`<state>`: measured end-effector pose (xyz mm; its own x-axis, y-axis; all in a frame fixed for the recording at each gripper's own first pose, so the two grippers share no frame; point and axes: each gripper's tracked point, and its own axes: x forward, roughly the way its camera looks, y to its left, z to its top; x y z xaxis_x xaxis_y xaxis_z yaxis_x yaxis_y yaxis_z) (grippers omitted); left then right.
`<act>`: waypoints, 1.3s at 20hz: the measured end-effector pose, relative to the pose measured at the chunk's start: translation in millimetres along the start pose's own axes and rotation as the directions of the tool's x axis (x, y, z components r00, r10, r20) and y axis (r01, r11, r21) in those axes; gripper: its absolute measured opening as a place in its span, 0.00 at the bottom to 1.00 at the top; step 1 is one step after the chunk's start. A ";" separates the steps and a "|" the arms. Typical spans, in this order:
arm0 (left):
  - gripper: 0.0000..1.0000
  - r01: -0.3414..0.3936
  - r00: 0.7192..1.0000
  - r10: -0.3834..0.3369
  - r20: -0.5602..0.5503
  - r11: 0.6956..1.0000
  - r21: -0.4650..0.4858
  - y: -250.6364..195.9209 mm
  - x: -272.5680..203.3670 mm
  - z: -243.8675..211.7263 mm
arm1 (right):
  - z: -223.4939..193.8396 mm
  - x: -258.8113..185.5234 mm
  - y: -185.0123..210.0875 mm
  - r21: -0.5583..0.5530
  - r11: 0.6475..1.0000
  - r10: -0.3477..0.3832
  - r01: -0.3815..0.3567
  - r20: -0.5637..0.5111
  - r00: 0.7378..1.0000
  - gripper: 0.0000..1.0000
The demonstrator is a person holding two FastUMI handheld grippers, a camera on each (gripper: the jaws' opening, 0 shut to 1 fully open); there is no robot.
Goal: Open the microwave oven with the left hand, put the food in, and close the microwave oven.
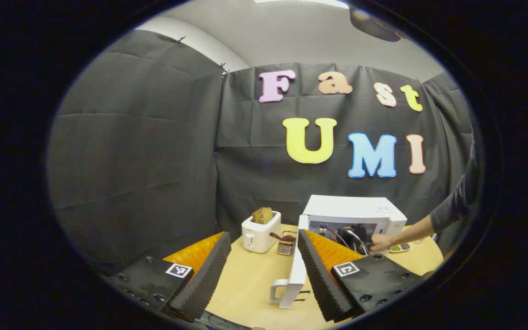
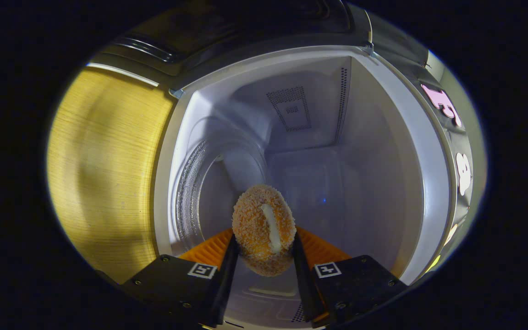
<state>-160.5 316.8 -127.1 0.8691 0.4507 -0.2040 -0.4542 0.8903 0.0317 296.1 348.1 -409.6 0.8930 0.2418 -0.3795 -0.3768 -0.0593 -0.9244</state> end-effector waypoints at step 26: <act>0.94 0.189 0.981 -0.191 0.028 0.981 0.049 -73.6 13.8 -16.7 | -11.7 -180.4 -38.6 0.663 0.726 0.052 -0.181 0.209 0.976 0.96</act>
<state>-118.4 256.5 -148.6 0.9448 0.2744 -0.1788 -0.2717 0.9616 0.0401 152.5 295.5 -305.9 0.8010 0.4356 -0.4107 -0.5982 0.5553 -0.5777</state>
